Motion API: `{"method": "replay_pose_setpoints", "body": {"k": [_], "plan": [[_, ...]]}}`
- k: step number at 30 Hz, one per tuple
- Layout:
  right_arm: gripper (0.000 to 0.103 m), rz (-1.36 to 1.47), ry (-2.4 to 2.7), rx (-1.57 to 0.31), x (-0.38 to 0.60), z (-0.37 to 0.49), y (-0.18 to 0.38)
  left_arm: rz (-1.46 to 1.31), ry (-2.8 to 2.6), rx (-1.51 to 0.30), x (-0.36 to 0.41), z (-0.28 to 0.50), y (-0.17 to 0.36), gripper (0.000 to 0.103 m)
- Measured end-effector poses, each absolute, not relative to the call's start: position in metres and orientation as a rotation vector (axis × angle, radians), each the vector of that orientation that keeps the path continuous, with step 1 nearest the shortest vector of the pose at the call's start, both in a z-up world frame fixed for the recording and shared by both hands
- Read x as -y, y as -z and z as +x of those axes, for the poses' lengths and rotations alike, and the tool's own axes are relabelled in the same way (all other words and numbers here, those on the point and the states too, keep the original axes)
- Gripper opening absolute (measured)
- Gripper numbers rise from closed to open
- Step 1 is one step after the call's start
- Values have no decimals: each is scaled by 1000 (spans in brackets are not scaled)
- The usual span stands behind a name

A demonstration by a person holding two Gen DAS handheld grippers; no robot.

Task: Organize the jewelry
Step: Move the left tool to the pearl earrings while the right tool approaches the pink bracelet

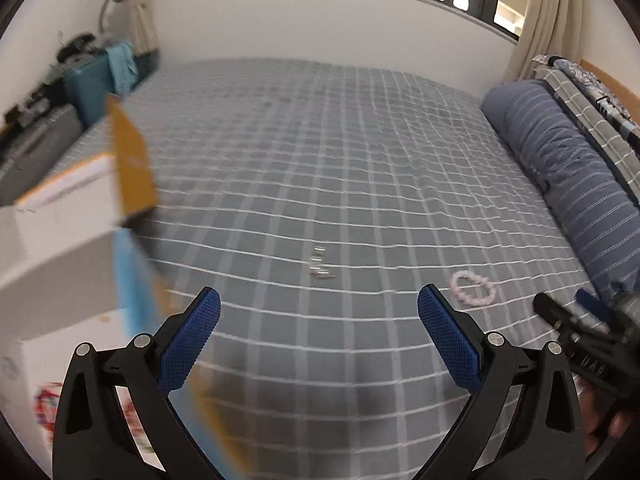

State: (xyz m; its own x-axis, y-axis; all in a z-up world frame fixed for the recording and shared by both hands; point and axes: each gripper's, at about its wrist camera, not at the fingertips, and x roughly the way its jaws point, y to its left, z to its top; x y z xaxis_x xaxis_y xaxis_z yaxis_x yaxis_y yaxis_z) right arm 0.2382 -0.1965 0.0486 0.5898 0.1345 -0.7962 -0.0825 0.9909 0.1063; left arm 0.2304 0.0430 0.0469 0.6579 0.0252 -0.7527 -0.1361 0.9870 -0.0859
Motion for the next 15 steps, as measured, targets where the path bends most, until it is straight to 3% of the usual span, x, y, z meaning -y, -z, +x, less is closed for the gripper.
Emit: {"method": "replay_pose_setpoints", "body": {"k": [15], "plan": [[95,-23,-104,-991,193,288,24,-163,-140,-978,-42,315,40,97]]}}
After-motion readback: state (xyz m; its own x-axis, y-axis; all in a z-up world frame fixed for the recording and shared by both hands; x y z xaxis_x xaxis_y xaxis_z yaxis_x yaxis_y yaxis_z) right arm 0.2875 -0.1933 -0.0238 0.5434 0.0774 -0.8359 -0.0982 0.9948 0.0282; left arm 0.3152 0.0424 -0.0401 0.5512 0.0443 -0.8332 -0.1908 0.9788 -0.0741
